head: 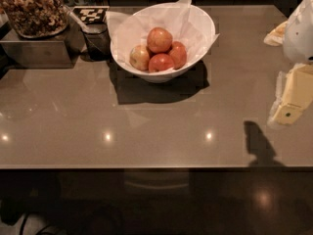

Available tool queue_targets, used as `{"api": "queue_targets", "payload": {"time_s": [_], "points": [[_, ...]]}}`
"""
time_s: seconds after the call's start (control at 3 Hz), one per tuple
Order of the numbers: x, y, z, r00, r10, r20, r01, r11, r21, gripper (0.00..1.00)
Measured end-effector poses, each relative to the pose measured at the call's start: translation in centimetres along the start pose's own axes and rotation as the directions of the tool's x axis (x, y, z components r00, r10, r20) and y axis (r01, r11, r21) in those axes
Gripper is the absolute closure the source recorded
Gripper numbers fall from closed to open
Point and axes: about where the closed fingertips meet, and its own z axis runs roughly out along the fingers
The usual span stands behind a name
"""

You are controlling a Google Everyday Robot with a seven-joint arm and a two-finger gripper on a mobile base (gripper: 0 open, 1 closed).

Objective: Pick apple from white bowl

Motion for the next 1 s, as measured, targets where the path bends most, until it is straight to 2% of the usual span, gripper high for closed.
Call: {"api": "queue_targets", "payload": {"time_s": [0.33, 0.67, 1.0], "points": [[0.0, 0.0, 0.0, 1.000, 0.000, 0.000, 0.000, 1.0000, 0.000, 0.00], [-1.1, -1.0, 0.1, 0.999, 0.013, 0.047, -0.013, 0.9999, 0.001, 0.00], [-3.5, -2.7, 0.7, 0.992, 0.043, 0.116, -0.039, 0.9987, -0.033, 0.00]]}}
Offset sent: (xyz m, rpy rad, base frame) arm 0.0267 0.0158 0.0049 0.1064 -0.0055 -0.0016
